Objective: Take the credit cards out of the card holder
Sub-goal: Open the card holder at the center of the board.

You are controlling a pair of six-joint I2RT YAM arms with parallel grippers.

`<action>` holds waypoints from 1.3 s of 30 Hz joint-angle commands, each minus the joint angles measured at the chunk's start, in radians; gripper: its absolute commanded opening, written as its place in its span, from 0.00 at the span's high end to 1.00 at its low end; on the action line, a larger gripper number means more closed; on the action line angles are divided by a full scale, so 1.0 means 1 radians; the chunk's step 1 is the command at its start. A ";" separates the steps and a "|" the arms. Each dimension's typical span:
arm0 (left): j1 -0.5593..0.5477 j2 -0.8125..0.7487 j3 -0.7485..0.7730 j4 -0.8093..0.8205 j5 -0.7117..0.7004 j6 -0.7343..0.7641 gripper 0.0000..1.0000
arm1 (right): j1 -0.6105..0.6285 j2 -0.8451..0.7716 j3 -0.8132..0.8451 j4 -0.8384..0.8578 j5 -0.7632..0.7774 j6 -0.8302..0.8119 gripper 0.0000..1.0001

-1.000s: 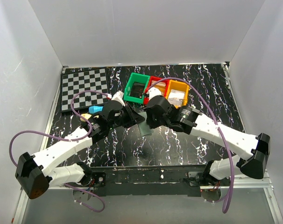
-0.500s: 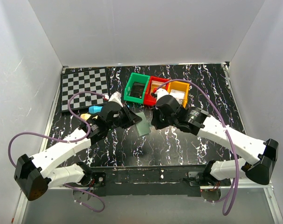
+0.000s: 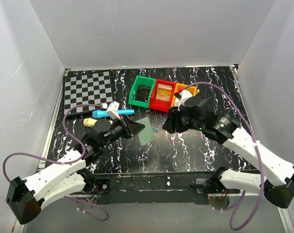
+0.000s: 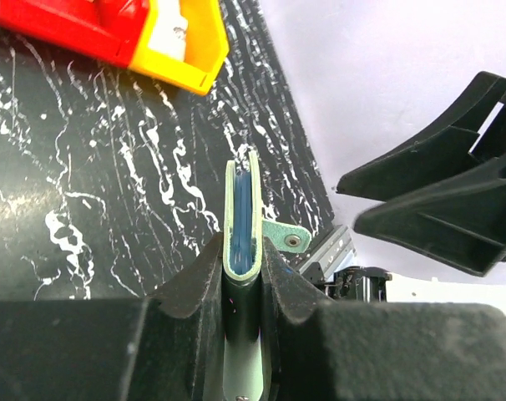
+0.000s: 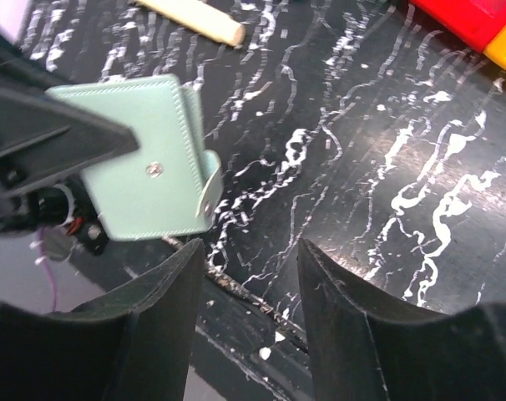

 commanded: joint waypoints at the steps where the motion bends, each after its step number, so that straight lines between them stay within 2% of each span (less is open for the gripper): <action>1: 0.010 -0.073 -0.043 0.190 0.028 0.073 1.00 | 0.000 -0.081 0.037 0.035 -0.181 -0.056 0.41; 5: 0.011 -0.064 -0.034 0.166 0.032 0.082 1.00 | 0.010 -0.086 0.037 0.113 -0.397 -0.028 0.41; 9: 0.013 -0.037 -0.025 0.196 0.086 0.070 1.00 | 0.027 -0.042 0.006 0.215 -0.525 0.016 0.50; 19: 0.017 -0.076 -0.037 0.242 0.150 0.069 1.00 | -0.015 0.000 -0.038 0.213 -0.452 0.033 0.62; 25: 0.040 -0.092 -0.055 0.287 0.229 0.052 1.00 | -0.079 -0.035 -0.103 0.263 -0.478 0.073 0.66; 31: 0.074 -0.075 -0.065 0.345 0.325 0.030 1.00 | -0.108 -0.048 -0.123 0.280 -0.493 0.087 0.66; 34: 0.097 -0.054 -0.083 0.414 0.406 0.007 1.00 | -0.116 -0.061 -0.129 0.309 -0.517 0.102 0.62; 39: 0.178 0.029 -0.153 0.683 0.592 -0.115 1.00 | -0.130 -0.078 -0.129 0.334 -0.548 0.121 0.55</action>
